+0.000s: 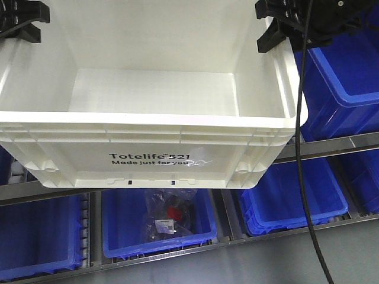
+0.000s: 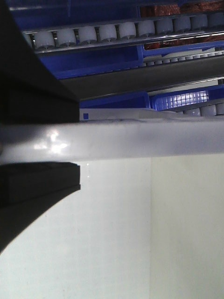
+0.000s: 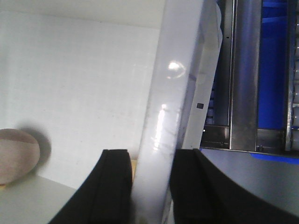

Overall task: Place moving items into box and shelve
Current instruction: 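Hold the crate above the shelf rail while the base aligns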

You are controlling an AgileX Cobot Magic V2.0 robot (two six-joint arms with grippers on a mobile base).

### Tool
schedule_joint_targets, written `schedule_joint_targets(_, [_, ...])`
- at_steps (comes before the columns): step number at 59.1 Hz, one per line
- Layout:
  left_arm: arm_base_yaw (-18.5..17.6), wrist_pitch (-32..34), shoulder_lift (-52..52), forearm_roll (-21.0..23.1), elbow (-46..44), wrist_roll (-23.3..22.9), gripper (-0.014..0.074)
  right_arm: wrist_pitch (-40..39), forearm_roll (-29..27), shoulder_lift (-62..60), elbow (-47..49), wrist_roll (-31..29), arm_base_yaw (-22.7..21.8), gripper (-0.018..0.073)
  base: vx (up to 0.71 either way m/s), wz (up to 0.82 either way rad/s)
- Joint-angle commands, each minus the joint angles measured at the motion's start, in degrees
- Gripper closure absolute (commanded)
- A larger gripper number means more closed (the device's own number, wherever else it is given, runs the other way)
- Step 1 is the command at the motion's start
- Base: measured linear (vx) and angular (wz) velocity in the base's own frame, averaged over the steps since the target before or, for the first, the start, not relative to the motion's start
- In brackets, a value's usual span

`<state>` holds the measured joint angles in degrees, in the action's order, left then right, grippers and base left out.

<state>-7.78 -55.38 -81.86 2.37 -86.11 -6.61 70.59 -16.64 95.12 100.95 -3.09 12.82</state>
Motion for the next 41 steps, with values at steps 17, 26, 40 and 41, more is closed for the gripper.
schedule_joint_targets(17, [-1.63,8.37,2.3,8.75,-2.57,-0.62,0.061,-5.37,-14.17,-3.41,2.3,-1.36,1.46,0.0571,0.0,0.0])
schedule_joint_targets(26, [-1.63,8.37,2.3,8.75,-2.57,-0.62,0.061,-5.37,-14.17,-3.41,2.3,-1.36,1.46,0.0571,0.0,0.0])
schedule_joint_targets(40, [-1.63,8.37,2.3,8.75,-2.57,-0.62,0.061,-5.37,-14.17,-3.41,2.3,-1.36,1.46,0.0571,0.0,0.0])
schedule_joint_targets(41, [-1.63,8.37,2.3,8.75,-2.57,-0.62,0.061,-5.37,-14.17,-3.41,2.3,-1.36,1.46,0.0571,0.0,0.0])
